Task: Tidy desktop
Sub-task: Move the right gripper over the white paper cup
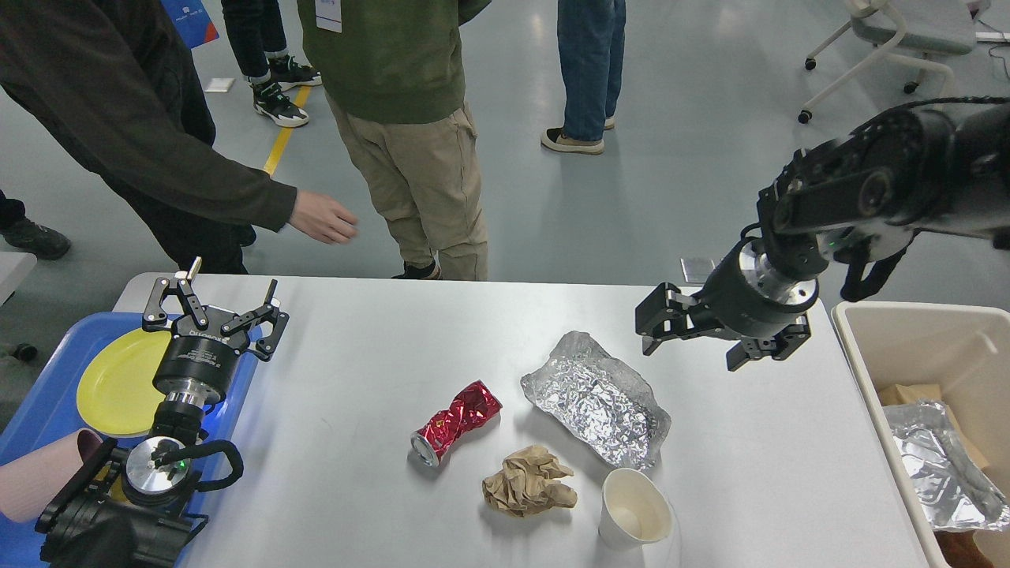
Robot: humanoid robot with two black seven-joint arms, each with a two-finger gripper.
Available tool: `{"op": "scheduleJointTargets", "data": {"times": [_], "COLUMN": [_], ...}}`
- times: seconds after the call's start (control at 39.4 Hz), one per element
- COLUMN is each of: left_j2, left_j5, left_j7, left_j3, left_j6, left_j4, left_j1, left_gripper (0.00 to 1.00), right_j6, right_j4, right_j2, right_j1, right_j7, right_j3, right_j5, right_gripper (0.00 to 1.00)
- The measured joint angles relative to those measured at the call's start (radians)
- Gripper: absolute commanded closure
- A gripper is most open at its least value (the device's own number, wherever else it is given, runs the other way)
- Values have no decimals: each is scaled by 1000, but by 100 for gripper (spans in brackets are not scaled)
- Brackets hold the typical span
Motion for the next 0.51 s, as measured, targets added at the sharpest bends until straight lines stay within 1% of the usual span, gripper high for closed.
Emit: {"op": "scheduleJointTargets", "data": {"times": [0.08, 0.2, 0.23, 0.33, 0.41, 0.51], "left_j2": [0, 0, 0, 0, 0, 0], "left_j5": [0, 0, 0, 0, 0, 0], "left_j7": [0, 0, 0, 0, 0, 0], "left_j3": [0, 0, 0, 0, 0, 0], "left_j6": [0, 0, 0, 1, 1, 2], "left_j4": [0, 0, 0, 0, 0, 0], "left_j1": [0, 0, 0, 0, 0, 0], "left_gripper": [4, 4, 4, 4, 4, 4], "right_j6": [45, 66, 72, 91, 104, 142], "right_j4": [57, 139, 164, 210, 237, 255], "right_j2": [-25, -33, -35, -49, -67, -96], "right_j1": [73, 180, 224, 304, 343, 393], "right_j7": [-1, -1, -1, -4, -27, -93], "right_j3": [-46, -122, -153, -199, -198, -156], "right_j5": [0, 3, 3, 0, -5, -7], "right_gripper": [0, 0, 0, 0, 0, 0]}}
